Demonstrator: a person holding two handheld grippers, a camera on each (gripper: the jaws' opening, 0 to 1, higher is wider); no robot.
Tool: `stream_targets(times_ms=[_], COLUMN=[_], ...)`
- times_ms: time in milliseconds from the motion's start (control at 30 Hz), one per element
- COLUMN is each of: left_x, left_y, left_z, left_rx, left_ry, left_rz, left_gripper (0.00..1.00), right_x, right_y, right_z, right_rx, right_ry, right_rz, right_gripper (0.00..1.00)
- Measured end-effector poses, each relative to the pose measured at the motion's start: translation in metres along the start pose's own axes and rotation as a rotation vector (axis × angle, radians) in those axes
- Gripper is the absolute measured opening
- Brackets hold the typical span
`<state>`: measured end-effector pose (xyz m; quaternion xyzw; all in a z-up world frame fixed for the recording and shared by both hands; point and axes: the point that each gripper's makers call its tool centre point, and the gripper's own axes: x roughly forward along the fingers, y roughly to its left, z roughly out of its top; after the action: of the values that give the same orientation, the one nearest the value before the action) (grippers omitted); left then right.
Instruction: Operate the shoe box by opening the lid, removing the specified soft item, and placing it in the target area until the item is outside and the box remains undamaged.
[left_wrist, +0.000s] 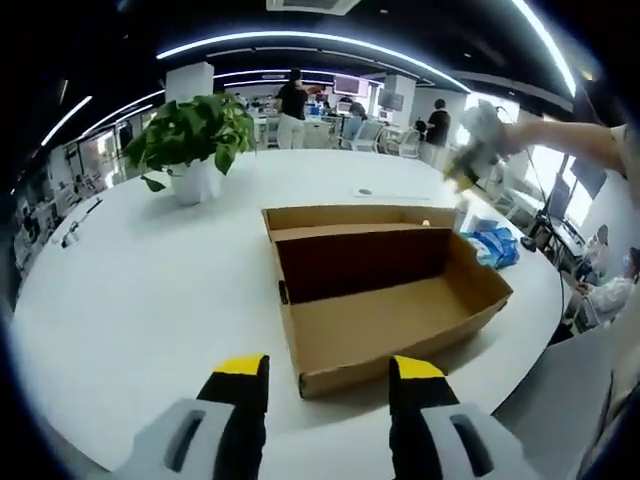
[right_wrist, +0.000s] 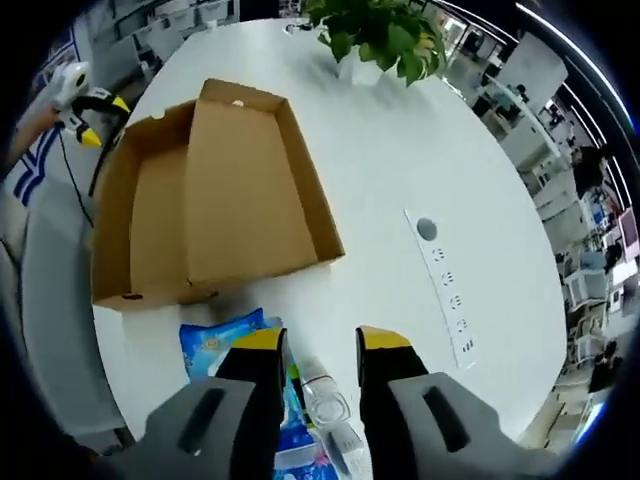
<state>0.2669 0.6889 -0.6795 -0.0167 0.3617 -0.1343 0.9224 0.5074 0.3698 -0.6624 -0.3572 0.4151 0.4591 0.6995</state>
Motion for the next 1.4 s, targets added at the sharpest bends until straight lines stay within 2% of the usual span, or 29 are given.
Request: stream_targets(times_ms=[167,300,467,567,600,700,767,967,1133,1200,1400], left_x=[0.003,0.01,0.016,0.017,0.018,0.02,0.021,0.022,0.022,0.022,0.022], left_y=[0.004,0.006,0.01,0.013,0.014,0.016,0.013,0.014,0.014,0.015,0.015], left_z=[0.003,0.001,-0.002,-0.004,-0.005,-0.009,-0.01,-0.011,-0.012,-0.012,-0.012], left_rx=[-0.059,-0.064,-0.085,-0.084,-0.088,-0.101,-0.112,-0.128,-0.126,-0.136,-0.146], left_ry=[0.0,0.023,0.055,0.067,0.07,0.082,0.083,0.075,0.07,0.064,0.053], left_rz=[0.015,0.043,0.07,0.084,0.088,0.093,0.079,0.077,0.071,0.069,0.058], left_gripper=[0.35,0.29,0.23,0.17,0.16,0.09,0.06,0.05,0.05,0.05,0.04], right_x=[0.008,0.019,0.03,0.036,0.041,0.051,0.059,0.075,0.085,0.086,0.079], right_y=[0.002,-0.007,-0.013,-0.013,-0.011,-0.004,-0.001,0.008,0.011,0.014,0.014], right_z=[0.008,0.016,0.022,0.023,0.024,0.023,0.021,0.02,0.018,0.02,0.019], right_rx=[0.113,0.208,0.397,0.492,0.563,0.629,0.652,0.734,0.734,0.746,0.779], right_ry=[-0.021,-0.06,-0.104,-0.119,-0.131,-0.134,-0.124,-0.11,-0.091,-0.096,-0.104], right_rz=[-0.013,-0.074,-0.096,-0.092,-0.084,-0.059,-0.054,-0.042,-0.054,-0.043,-0.058], right_gripper=[0.23,0.26,0.24,0.22,0.21,0.2,0.19,0.15,0.09,0.06,0.04])
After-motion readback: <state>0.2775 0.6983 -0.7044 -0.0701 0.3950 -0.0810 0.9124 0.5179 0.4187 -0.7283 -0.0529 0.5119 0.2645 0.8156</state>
